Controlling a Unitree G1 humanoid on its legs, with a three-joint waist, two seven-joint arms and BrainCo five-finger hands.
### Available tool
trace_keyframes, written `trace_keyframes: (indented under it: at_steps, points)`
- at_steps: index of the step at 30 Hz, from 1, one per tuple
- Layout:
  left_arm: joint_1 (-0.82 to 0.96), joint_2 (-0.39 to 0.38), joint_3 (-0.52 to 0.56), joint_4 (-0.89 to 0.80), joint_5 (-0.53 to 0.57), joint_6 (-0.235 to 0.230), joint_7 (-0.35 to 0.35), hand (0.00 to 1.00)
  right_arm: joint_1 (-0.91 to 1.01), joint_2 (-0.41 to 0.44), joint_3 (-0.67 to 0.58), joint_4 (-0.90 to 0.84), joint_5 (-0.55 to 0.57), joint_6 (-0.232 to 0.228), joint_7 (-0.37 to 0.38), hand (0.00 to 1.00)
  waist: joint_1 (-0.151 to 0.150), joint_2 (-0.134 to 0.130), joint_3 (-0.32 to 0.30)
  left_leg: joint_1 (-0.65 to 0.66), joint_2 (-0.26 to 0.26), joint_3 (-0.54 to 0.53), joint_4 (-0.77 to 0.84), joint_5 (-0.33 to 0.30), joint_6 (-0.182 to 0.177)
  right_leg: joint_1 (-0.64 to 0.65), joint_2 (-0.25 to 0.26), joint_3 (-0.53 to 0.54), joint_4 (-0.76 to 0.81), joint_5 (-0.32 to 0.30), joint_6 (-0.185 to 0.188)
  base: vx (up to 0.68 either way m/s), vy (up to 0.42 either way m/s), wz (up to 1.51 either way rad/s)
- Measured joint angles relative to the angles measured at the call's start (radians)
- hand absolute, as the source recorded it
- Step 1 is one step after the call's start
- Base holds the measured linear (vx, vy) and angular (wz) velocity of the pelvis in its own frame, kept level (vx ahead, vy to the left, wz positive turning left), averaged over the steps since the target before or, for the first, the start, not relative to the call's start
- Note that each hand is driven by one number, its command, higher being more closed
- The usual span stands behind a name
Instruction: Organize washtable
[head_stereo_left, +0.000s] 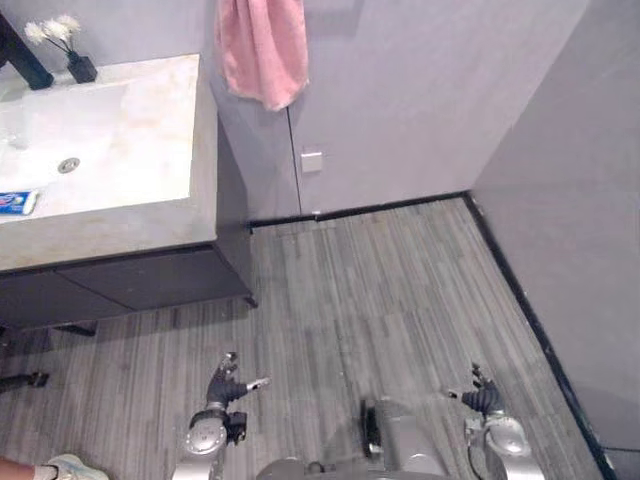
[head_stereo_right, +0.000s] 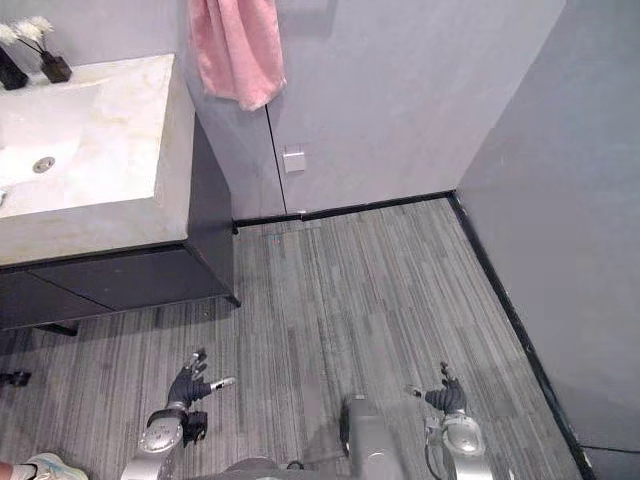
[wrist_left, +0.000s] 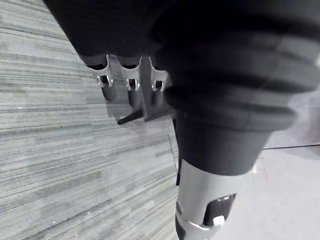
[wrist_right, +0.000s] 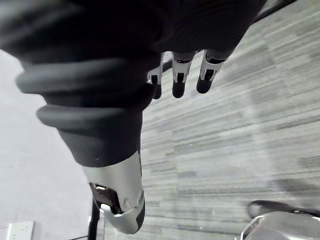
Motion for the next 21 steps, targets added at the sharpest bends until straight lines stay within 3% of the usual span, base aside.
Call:
trace_keyframes:
  at_steps: [1, 2, 3, 5, 6, 7, 8, 9, 10, 12, 13, 14, 15, 17, 20, 21]
  points:
    - [0.001, 0.000, 0.000, 0.000, 0.000, 0.000, -0.001, 0.00, -0.003, -0.001, 0.004, -0.004, 0.000, -0.002, 0.000, 0.00, 0.000, 0.004, 0.001, -0.026, 0.011, -0.001, 0.060, 0.015, -0.020, 0.013, 0.004, -0.003, -0.004, -0.018, -0.004, 0.59, -0.144, 0.03]
    - [-0.005, -0.004, 0.001, 0.000, 0.000, 0.000, -0.001, 0.00, -0.014, -0.002, 0.020, -0.003, 0.000, -0.001, 0.002, 0.00, 0.001, 0.007, 0.008, -0.095, 0.022, -0.010, 0.234, 0.093, -0.021, 0.056, 0.012, -0.007, -0.021, -0.043, -0.015, 0.69, -0.190, 0.11]
    - [0.000, -0.019, 0.003, -0.003, -0.001, -0.001, -0.002, 0.00, -0.015, -0.001, 0.043, -0.004, 0.001, -0.002, 0.004, 0.00, 0.008, 0.010, 0.025, -0.182, 0.060, -0.033, 0.507, 0.166, -0.024, 0.166, 0.021, -0.004, -0.072, -0.061, -0.034, 0.69, -0.180, 0.11]
    - [0.004, -0.029, 0.002, -0.004, -0.006, -0.001, -0.004, 0.00, -0.008, 0.017, 0.054, -0.013, 0.004, -0.002, 0.003, 0.00, 0.011, 0.003, 0.039, -0.239, 0.105, -0.022, 0.707, 0.153, -0.005, 0.294, 0.026, -0.003, -0.121, -0.073, -0.053, 0.54, -0.117, 0.14]
    - [0.005, -0.039, 0.002, -0.013, -0.009, -0.001, -0.004, 0.00, 0.002, 0.026, 0.064, -0.050, 0.009, -0.004, 0.001, 0.00, 0.032, -0.006, 0.045, -0.288, 0.115, -0.006, 0.771, 0.145, 0.008, 0.375, 0.020, 0.003, -0.159, -0.083, -0.068, 0.49, -0.083, 0.05]
    - [0.005, -0.045, 0.002, -0.021, -0.010, -0.001, -0.003, 0.00, 0.014, 0.030, 0.064, -0.063, 0.011, -0.009, 0.001, 0.00, 0.039, -0.018, 0.048, -0.316, 0.115, 0.000, 0.771, 0.143, 0.012, 0.405, 0.017, 0.012, -0.180, -0.087, -0.074, 0.47, -0.064, -0.12]
    - [0.006, -0.048, 0.002, -0.038, -0.017, -0.002, -0.003, 0.00, 0.009, 0.036, 0.064, -0.078, 0.015, -0.019, 0.001, 0.00, 0.061, -0.020, 0.046, -0.388, 0.107, 0.003, 0.737, 0.135, 0.023, 0.456, 0.000, 0.028, -0.222, -0.110, -0.059, 0.42, 0.018, -0.19]
    - [0.004, -0.049, 0.002, -0.039, -0.027, -0.009, -0.003, 0.00, -0.008, 0.031, 0.063, -0.074, 0.022, -0.024, 0.001, 0.00, 0.065, -0.025, 0.051, -0.462, 0.087, 0.001, 0.665, 0.127, 0.015, 0.492, -0.008, 0.035, -0.255, -0.134, -0.030, 0.41, 0.053, -0.15]
    - [0.001, -0.054, 0.004, -0.038, -0.032, -0.008, -0.002, 0.00, -0.020, 0.029, 0.059, -0.065, 0.025, -0.023, 0.001, 0.00, 0.065, -0.016, 0.054, -0.489, 0.076, -0.008, 0.601, 0.127, 0.014, 0.505, -0.012, 0.036, -0.259, -0.138, -0.026, 0.48, 0.120, -0.16]
    - [0.006, -0.067, 0.003, -0.034, -0.034, -0.008, -0.001, 0.00, -0.043, 0.036, 0.035, -0.042, 0.029, -0.021, -0.002, 0.00, 0.076, -0.013, 0.058, -0.518, 0.024, -0.024, 0.327, 0.138, -0.001, 0.548, -0.045, 0.051, -0.273, -0.168, -0.002, 0.36, 0.145, -0.20]
    - [0.006, -0.077, 0.002, -0.029, -0.034, -0.008, 0.000, 0.00, -0.035, 0.030, 0.024, -0.019, 0.029, -0.021, -0.003, 0.00, 0.083, 0.002, 0.050, -0.507, -0.004, -0.033, 0.118, 0.205, -0.038, 0.585, -0.050, 0.058, -0.300, -0.185, 0.018, 0.43, 0.204, -0.34]
    - [0.008, -0.079, 0.005, -0.027, -0.034, -0.010, 0.008, 0.00, -0.032, 0.025, 0.021, -0.002, 0.028, -0.018, -0.007, 0.00, 0.096, 0.016, 0.040, -0.512, -0.006, -0.049, 0.065, 0.327, 0.006, 0.608, -0.050, 0.078, -0.303, -0.232, 0.044, 0.45, 0.241, -0.36]
    - [0.012, -0.076, 0.012, -0.017, -0.034, -0.009, 0.016, 0.00, -0.034, 0.032, 0.021, 0.016, 0.027, -0.014, -0.007, 0.00, 0.093, 0.014, 0.038, -0.515, -0.019, -0.047, 0.102, 0.322, 0.037, 0.620, -0.060, 0.086, -0.290, -0.251, 0.053, 0.48, 0.248, -0.19]
    - [-0.003, -0.082, 0.020, 0.015, -0.034, -0.007, 0.022, 0.00, -0.022, 0.036, 0.020, 0.023, 0.024, -0.008, -0.007, 0.00, 0.086, -0.025, 0.019, -0.514, -0.070, -0.019, 0.143, 0.247, 0.080, 0.565, -0.120, 0.115, -0.135, -0.261, 0.052, 0.64, 0.260, 0.00]
    - [0.002, -0.076, 0.007, 0.027, -0.032, 0.000, 0.023, 0.00, -0.014, 0.051, 0.020, 0.047, 0.004, 0.005, -0.006, 0.00, 0.080, -0.055, 0.023, -0.411, -0.110, 0.002, 0.121, 0.186, 0.114, 0.421, -0.155, 0.176, 0.273, -0.184, 0.179, 0.48, 0.179, -0.03]
    - [0.002, -0.083, 0.008, 0.035, -0.032, 0.003, 0.032, 0.00, -0.004, 0.059, 0.024, 0.048, -0.001, 0.005, -0.004, 0.00, 0.076, -0.057, 0.025, -0.346, -0.114, -0.001, 0.112, 0.158, 0.121, 0.364, -0.151, 0.190, 0.424, -0.195, 0.164, 0.50, 0.142, 0.00]
